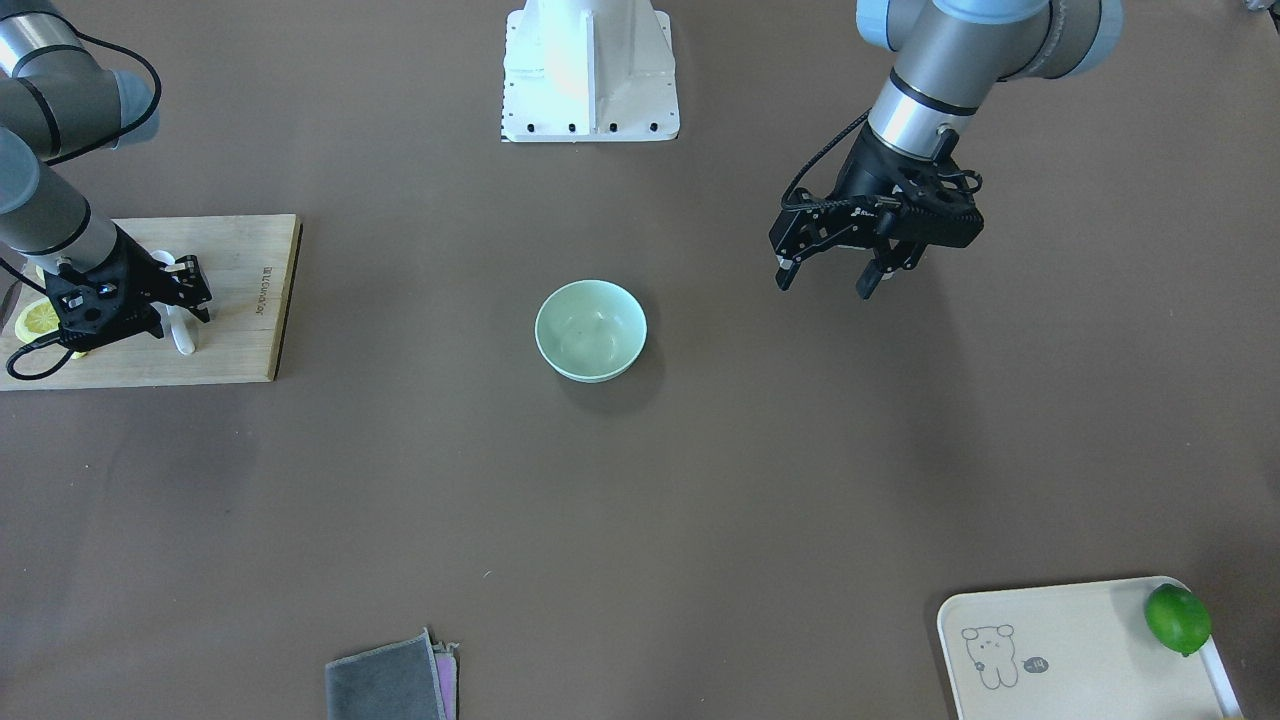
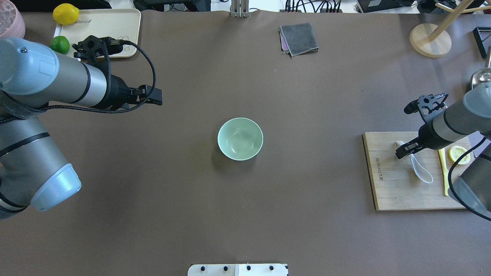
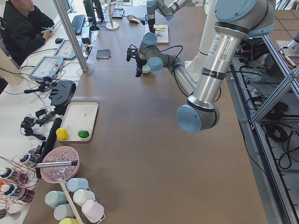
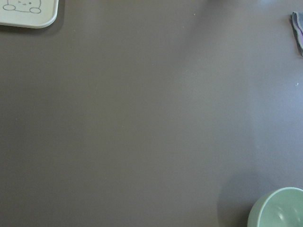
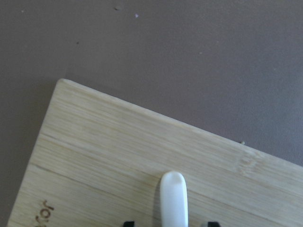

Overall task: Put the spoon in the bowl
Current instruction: 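Lower the right gripper and grasp the white spoon's handle on the cutting board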

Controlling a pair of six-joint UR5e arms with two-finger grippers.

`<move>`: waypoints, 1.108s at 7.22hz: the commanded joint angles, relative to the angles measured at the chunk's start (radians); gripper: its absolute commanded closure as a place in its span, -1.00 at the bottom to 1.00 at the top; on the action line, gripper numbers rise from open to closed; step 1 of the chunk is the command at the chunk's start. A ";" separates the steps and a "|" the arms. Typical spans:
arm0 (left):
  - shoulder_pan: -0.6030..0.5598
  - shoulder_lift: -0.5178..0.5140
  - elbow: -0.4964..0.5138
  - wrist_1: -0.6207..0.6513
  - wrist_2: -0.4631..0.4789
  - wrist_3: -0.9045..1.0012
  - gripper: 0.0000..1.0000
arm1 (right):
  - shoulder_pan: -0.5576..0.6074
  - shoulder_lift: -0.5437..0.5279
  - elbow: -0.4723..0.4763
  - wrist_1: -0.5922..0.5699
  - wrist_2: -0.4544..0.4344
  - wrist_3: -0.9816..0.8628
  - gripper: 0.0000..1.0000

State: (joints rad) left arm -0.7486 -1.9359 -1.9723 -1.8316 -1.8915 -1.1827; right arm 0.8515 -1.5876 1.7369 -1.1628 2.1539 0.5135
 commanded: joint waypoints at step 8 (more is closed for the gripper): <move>-0.012 0.049 -0.003 -0.009 -0.003 0.006 -0.95 | 0.044 0.293 0.108 -0.213 0.060 0.369 1.00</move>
State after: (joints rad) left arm -0.7538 -1.9199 -1.9731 -1.8348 -1.8917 -1.1811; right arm 0.8952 -1.4398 1.8386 -1.2577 2.2159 0.7538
